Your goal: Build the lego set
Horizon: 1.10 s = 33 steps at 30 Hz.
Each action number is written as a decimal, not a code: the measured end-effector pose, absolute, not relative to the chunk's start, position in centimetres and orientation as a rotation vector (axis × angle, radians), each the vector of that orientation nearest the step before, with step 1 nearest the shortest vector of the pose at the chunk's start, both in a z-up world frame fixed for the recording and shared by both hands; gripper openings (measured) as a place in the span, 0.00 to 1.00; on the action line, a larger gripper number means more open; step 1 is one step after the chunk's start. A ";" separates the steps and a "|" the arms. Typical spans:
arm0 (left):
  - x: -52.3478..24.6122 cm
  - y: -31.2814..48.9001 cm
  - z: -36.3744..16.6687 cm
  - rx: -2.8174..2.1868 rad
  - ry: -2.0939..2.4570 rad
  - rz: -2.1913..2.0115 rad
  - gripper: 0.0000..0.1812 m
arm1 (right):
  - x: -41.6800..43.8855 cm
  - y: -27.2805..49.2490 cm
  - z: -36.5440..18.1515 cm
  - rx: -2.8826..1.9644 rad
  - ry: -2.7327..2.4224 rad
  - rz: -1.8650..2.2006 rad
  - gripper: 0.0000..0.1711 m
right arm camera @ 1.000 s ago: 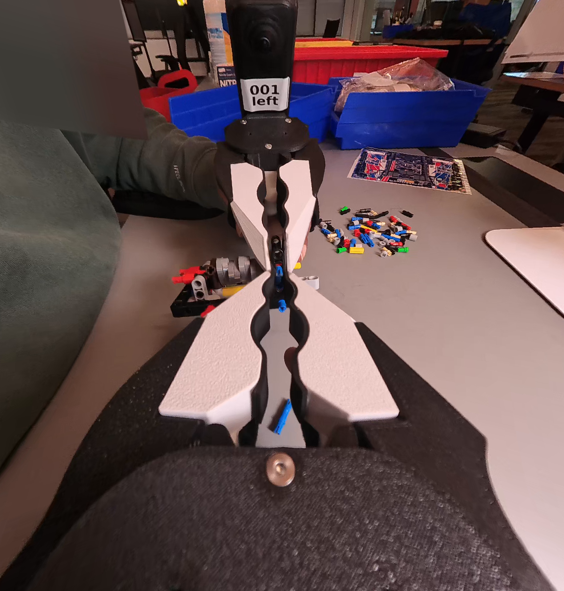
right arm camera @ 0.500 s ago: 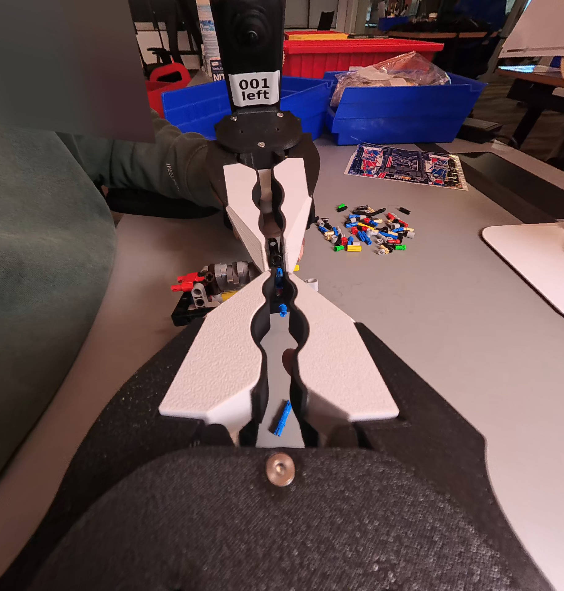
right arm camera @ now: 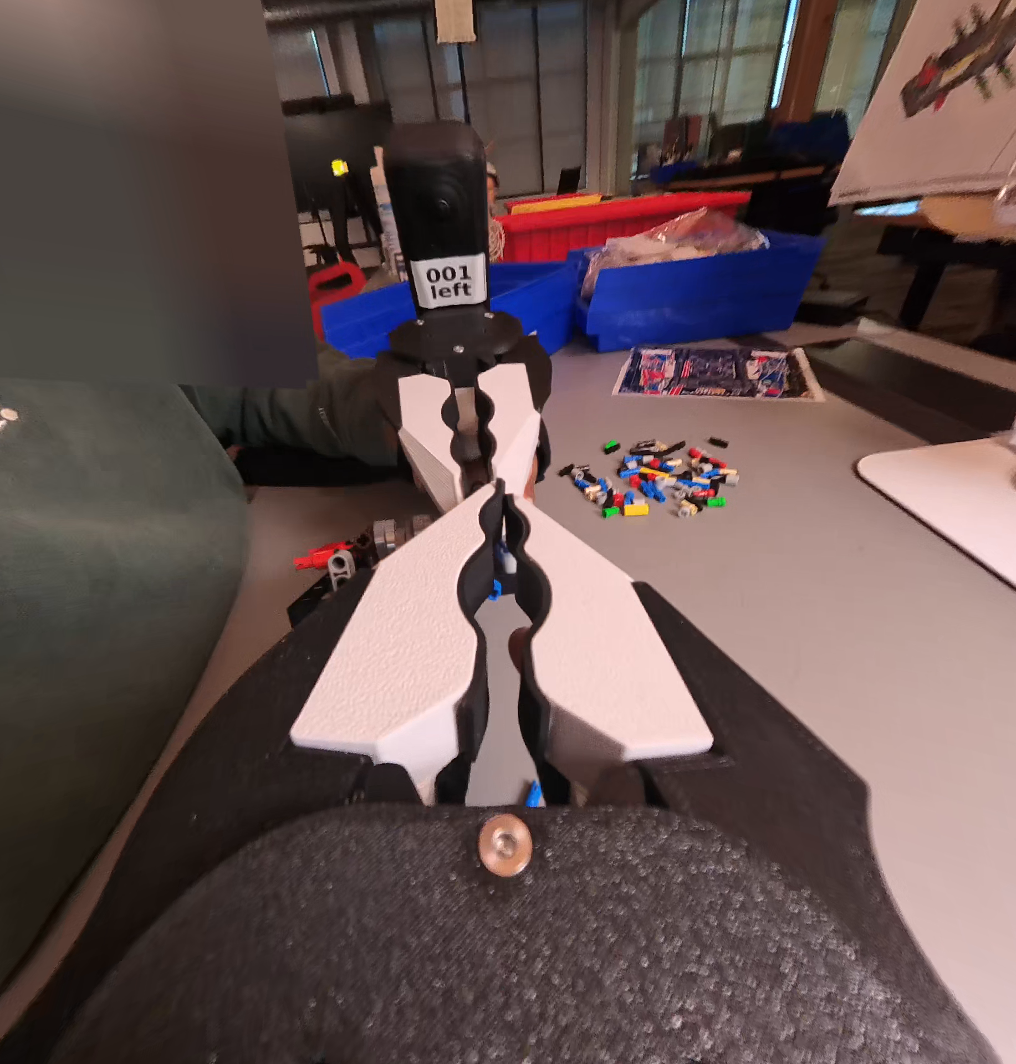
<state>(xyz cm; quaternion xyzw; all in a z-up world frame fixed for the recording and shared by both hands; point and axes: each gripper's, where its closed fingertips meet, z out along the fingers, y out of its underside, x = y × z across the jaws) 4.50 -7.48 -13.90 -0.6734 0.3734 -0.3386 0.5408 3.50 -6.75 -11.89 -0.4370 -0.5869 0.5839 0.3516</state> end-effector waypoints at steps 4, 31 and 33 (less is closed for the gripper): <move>4.1 -7.0 -14.3 -1.640 0.842 -0.844 0.03 | 3.2 -6.1 -11.3 -1.132 -1.451 1.468 0.00; 1.0 -5.6 -20.0 -1.991 0.844 -0.674 0.09 | 5.0 -2.3 -14.4 -1.255 -1.647 1.283 0.00; 0.9 -5.6 -19.9 -1.989 0.844 -0.672 0.09 | 4.9 -2.6 -14.1 -1.253 -1.634 1.318 0.00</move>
